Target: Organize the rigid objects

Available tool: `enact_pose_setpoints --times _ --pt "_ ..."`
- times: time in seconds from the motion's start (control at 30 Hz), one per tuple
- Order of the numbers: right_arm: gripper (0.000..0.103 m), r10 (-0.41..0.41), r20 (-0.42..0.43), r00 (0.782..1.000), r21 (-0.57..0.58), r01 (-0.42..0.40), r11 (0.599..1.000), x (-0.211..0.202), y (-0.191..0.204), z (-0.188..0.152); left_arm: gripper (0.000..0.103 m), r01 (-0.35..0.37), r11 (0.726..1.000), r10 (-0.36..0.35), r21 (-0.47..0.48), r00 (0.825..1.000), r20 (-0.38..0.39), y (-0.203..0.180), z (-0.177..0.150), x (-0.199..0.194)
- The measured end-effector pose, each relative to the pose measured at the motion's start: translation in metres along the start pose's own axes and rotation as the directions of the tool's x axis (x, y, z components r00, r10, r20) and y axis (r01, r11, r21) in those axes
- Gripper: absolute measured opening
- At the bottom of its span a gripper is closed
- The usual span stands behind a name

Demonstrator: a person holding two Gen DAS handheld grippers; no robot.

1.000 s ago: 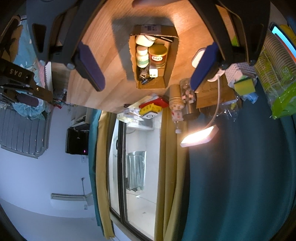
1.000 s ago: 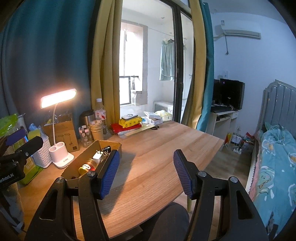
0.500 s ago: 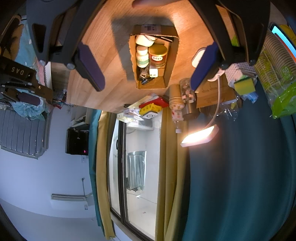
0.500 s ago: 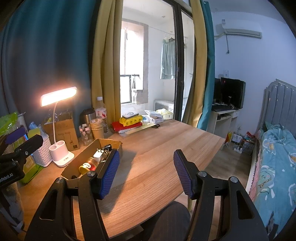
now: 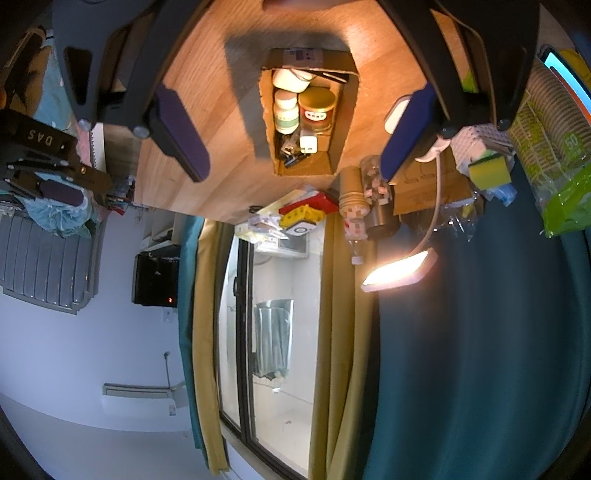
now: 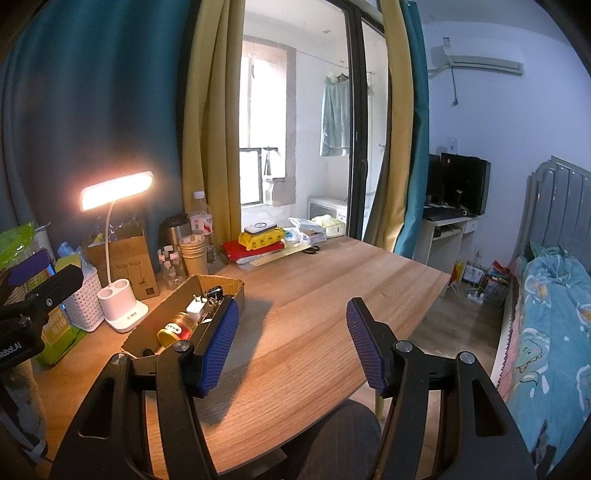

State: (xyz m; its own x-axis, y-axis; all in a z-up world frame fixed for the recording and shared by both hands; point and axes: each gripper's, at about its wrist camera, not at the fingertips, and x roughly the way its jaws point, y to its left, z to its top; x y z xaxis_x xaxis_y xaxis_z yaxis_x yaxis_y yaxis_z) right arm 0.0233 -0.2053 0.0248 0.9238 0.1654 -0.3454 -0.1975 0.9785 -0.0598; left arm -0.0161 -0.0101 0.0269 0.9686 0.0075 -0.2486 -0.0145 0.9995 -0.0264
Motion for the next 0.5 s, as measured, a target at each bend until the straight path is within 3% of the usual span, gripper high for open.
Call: enact_pose_setpoints --times 0.5 --pt "0.064 0.0 0.001 1.0 0.001 0.0 1.0 0.0006 0.0002 0.0 0.095 0.002 1.0 -0.002 -0.005 1.0 -0.003 -0.0007 0.0002 -0.0004"
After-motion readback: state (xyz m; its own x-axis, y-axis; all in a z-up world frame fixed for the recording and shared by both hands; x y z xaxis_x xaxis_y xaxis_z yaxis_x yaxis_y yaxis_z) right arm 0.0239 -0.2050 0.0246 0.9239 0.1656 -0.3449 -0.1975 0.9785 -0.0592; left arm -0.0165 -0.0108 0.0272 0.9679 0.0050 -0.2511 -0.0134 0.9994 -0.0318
